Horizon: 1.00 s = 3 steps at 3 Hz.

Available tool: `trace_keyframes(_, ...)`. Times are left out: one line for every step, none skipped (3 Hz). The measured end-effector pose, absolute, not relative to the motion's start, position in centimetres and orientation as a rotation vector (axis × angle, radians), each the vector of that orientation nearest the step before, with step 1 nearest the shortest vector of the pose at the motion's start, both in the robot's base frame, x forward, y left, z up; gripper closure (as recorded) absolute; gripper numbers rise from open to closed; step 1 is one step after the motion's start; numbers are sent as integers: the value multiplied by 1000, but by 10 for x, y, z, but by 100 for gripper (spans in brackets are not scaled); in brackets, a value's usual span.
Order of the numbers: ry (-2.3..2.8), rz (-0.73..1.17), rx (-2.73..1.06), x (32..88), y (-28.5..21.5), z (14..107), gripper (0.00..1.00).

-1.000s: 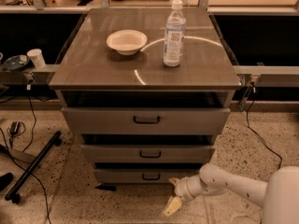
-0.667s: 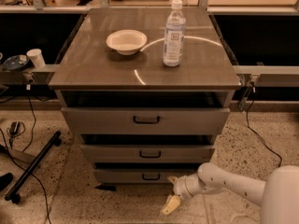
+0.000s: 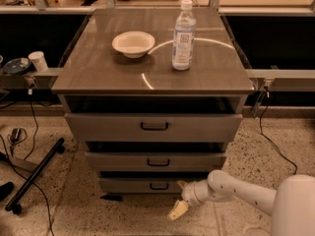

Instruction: Open bottom drawer

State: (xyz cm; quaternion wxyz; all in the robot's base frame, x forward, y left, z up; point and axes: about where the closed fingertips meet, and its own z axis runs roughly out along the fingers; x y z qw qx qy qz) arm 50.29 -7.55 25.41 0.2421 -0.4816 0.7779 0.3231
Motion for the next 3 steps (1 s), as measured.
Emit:
trace_keyframes(2106,871,-1300,501,-74,252,0)
trace_keyframes(2106,871,-1300,501,-74,252,0)
trace_keyframes(2106,780,-1272,501,-72,253,0)
